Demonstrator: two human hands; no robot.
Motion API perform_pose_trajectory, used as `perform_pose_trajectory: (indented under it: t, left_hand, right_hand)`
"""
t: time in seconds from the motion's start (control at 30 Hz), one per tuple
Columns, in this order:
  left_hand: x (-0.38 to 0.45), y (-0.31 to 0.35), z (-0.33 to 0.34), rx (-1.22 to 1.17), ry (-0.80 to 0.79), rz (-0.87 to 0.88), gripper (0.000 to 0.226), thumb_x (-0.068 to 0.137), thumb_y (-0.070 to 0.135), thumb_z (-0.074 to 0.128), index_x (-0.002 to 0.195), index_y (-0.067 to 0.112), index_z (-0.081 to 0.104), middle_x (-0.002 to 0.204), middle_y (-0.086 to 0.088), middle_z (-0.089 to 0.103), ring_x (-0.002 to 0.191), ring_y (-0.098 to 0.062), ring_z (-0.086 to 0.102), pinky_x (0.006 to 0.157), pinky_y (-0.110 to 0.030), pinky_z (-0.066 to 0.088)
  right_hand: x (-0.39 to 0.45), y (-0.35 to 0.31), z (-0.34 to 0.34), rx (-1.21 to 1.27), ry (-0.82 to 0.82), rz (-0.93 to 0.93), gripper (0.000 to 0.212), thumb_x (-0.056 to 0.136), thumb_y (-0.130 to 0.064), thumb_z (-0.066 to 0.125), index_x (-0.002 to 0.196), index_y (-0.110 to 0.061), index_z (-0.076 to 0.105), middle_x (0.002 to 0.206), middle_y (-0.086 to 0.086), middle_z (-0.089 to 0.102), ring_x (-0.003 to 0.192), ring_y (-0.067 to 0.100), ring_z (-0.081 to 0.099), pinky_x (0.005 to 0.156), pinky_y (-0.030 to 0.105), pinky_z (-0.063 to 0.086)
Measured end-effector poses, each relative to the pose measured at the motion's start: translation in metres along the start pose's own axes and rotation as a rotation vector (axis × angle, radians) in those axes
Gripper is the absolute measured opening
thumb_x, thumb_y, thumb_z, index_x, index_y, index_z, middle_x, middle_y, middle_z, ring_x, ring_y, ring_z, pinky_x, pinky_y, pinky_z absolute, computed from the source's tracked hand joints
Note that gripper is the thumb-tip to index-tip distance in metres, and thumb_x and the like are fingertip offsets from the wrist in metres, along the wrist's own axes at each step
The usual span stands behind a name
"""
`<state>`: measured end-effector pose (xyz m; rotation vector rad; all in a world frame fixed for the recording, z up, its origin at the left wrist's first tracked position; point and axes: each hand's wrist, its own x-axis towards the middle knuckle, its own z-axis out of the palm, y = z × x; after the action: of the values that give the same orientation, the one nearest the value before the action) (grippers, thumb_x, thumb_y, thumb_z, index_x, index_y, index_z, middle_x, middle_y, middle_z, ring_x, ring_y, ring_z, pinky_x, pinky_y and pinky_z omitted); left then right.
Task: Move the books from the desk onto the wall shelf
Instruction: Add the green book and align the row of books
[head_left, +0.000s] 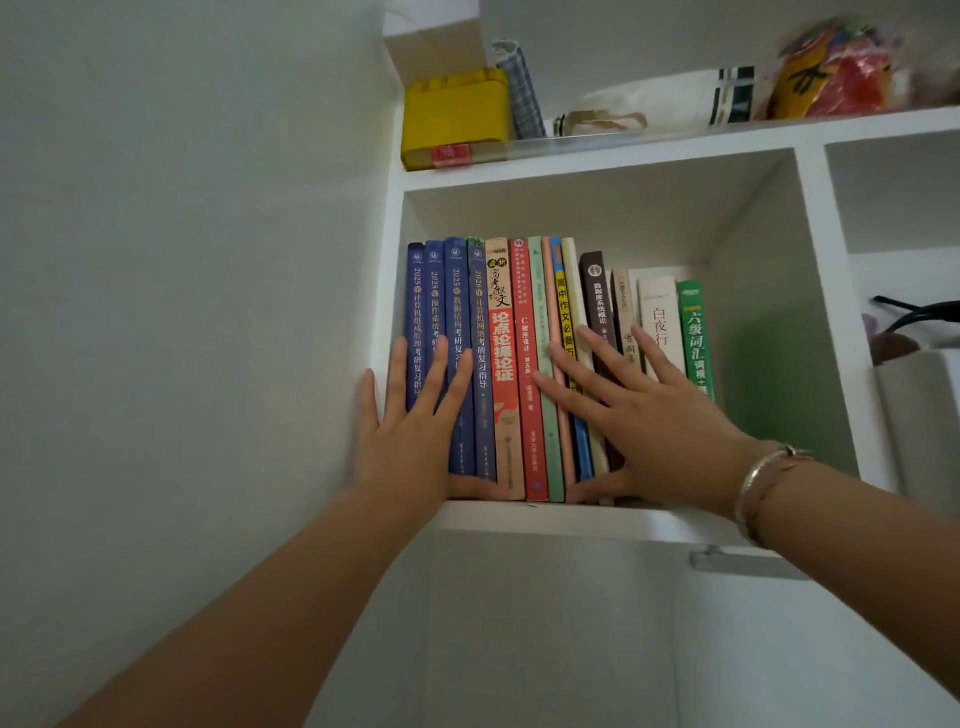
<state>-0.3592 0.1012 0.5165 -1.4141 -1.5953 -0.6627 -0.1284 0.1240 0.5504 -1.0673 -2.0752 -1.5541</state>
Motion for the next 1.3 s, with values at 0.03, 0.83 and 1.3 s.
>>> perform_pose_trajectory:
  t: [0.03,0.83,1.3]
  left_hand:
    - [0.001,-0.002,-0.001,0.037,0.008,0.001,0.129,0.058,0.089,0.043,0.138,0.027,-0.038,0.154,-0.003,-0.035,0.137,-0.034,-0.037,0.107,-0.054,-0.02]
    - [0.04,0.042,-0.005,-0.083,0.04,0.407,0.128,0.056,0.09,0.042,0.137,0.035,-0.039,0.147,0.011,-0.044,0.138,-0.02,-0.038,0.115,-0.057,-0.012]
    - [0.041,0.059,-0.011,-0.071,0.185,0.427,0.107,0.068,0.089,0.014,0.146,0.026,-0.025,0.156,0.002,-0.028,0.145,-0.026,-0.024,0.117,-0.056,-0.007]
  right_hand:
    - [0.002,-0.002,0.0,0.003,-0.003,0.007,0.104,0.068,-0.088,0.018,0.151,-0.025,0.025,0.156,0.005,0.029,0.144,0.034,0.022,0.11,0.057,0.01]
    - [-0.021,0.025,-0.001,0.248,-0.087,0.083,0.131,0.061,-0.087,0.04,0.145,-0.015,-0.03,0.151,-0.005,-0.031,0.141,0.013,-0.029,0.118,0.048,-0.014]
    - [-0.025,0.023,0.0,0.541,0.323,0.381,0.081,0.088,-0.061,0.04,0.153,-0.028,0.006,0.162,-0.009,-0.004,0.148,0.011,-0.013,0.12,0.041,-0.007]
